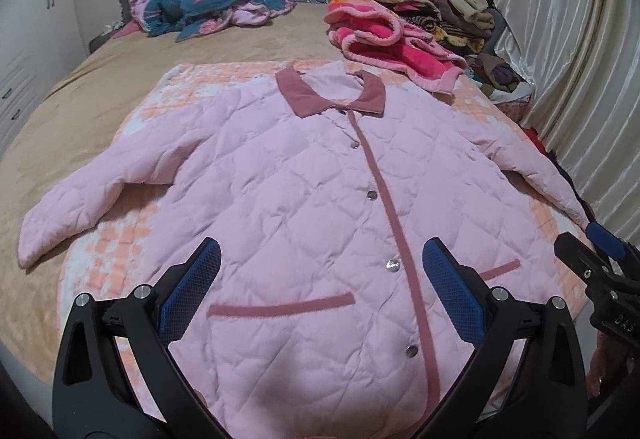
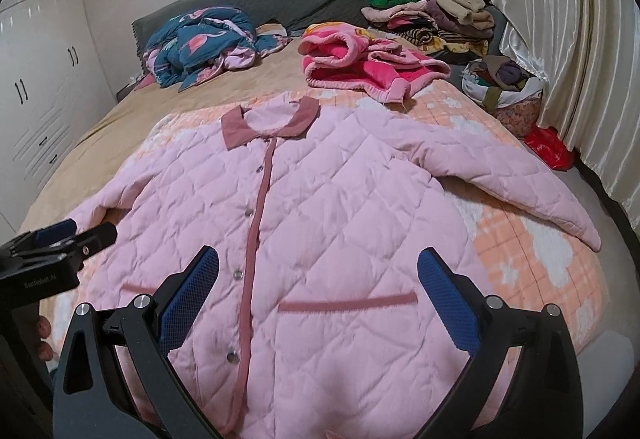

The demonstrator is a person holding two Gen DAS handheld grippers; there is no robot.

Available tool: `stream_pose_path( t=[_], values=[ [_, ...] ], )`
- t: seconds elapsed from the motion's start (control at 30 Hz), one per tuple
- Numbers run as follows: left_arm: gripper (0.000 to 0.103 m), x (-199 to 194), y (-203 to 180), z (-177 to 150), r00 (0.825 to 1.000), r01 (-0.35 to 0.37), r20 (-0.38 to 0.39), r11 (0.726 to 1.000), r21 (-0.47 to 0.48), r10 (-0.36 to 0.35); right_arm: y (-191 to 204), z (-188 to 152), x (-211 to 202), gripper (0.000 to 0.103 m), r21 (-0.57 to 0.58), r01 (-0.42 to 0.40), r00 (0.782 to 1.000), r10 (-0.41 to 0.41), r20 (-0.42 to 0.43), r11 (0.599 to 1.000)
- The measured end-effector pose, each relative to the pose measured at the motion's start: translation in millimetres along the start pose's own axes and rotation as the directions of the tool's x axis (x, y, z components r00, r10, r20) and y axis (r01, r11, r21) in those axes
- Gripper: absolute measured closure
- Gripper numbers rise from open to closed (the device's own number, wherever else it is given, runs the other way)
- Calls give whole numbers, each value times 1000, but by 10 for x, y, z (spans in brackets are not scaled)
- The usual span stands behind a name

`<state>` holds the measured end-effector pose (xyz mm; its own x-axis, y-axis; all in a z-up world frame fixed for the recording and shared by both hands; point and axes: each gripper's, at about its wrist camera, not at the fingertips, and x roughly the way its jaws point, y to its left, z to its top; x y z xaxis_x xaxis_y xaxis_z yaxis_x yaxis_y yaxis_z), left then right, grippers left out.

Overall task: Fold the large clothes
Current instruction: 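Move the right tool to the jacket's side and grasp the sleeve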

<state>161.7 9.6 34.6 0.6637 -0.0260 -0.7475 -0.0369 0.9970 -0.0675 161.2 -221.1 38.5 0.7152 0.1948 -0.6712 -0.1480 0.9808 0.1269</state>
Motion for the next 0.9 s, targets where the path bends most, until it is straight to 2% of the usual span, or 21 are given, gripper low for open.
stream_pose_path(
  t=[0.37,0.6,0.9],
  values=[
    [8,380,-247,412,999,35,-23,999,26,-35,-356,334,288,4,67,60,998,-61,4,996],
    [8,588,-394,639,999,30,-25,999,36,-29,-684,448,436,4,121,114,993,-115,1,986],
    [8,918,-556,809,998,21,-52,999,41,-19,-1199,526,622,4,218,195,980,-197,-14,956]
  ],
)
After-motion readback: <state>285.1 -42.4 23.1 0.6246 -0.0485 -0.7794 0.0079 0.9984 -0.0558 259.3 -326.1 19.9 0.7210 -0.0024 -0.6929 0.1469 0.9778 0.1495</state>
